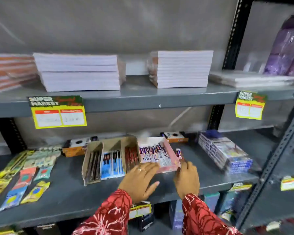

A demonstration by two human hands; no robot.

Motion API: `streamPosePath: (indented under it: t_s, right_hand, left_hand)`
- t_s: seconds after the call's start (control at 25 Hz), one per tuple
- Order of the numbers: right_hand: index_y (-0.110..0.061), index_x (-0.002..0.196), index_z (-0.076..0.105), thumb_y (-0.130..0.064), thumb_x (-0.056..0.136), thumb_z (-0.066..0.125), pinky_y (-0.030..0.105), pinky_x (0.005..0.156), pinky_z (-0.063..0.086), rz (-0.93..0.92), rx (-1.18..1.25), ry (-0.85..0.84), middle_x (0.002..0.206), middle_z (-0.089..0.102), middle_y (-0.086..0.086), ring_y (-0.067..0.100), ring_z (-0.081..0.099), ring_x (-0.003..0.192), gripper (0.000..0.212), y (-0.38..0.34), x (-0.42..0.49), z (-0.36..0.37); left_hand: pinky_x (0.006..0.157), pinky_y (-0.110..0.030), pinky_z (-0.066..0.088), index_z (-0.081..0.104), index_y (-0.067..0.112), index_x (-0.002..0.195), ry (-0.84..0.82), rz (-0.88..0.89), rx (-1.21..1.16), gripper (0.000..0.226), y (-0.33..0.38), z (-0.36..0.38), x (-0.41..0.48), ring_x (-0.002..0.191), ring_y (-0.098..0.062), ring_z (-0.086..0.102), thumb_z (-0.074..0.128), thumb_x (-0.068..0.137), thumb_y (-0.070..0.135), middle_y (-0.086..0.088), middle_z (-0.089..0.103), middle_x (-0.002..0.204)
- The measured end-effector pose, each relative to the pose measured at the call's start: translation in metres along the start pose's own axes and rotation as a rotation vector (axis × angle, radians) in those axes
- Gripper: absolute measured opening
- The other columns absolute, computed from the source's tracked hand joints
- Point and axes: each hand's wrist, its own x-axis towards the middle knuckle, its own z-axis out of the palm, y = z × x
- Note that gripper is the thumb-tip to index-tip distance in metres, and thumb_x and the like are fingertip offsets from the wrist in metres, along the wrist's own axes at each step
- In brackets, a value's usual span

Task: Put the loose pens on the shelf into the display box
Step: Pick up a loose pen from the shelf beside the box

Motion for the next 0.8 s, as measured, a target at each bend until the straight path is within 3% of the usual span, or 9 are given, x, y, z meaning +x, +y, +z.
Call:
streamPosePath:
  t_s: [0.12,0.28,0.48,0.8]
  right_hand:
    - [0.001,0.108,0.058,-0.010,0.074,0.061,0.047,0.084,0.049,0.206,-0.134,-0.158,0.111,0.060,0.024,0.044,0.055,0.099,0.036,0.013,0.007,0.026]
    - [-0.008,0.119,0.053,-0.023,0.084,0.052,0.045,0.094,0.043,0.300,-0.246,-0.196,0.123,0.055,0.016,0.037,0.049,0.113,0.038,0.016,0.028,0.047]
    - [-0.002,0.119,0.053,-0.014,0.083,0.051,0.048,0.098,0.039,0.440,-0.239,-0.169,0.123,0.054,0.020,0.039,0.047,0.114,0.038,0.011,0.037,0.066]
    - [0.002,0.106,0.060,-0.017,0.083,0.054,0.047,0.085,0.050,0.592,-0.093,-0.102,0.111,0.058,0.024,0.043,0.056,0.105,0.031,0.006,0.043,0.049]
  left_hand:
    - [0.110,-0.037,0.021,0.014,0.026,0.142,-0.193,-0.051,-0.055,0.065,-0.019,0.042,0.000,0.132,-0.023,0.032,0.012,0.085,0.058,-0.006,0.034,0.147]
    - [0.113,-0.036,0.018,0.012,0.031,0.142,-0.353,-0.061,-0.091,0.083,-0.049,0.076,0.005,0.137,-0.016,0.020,0.000,0.072,0.073,0.003,0.021,0.153]
    - [0.113,-0.037,0.009,0.026,0.033,0.138,-0.349,-0.017,-0.105,0.064,-0.062,0.093,0.004,0.139,-0.012,0.012,0.014,0.083,0.064,0.010,0.018,0.153]
    - [0.113,-0.035,0.003,0.024,0.035,0.139,-0.332,0.004,-0.113,0.054,-0.065,0.096,0.003,0.140,-0.010,0.007,0.024,0.089,0.057,0.011,0.014,0.153]
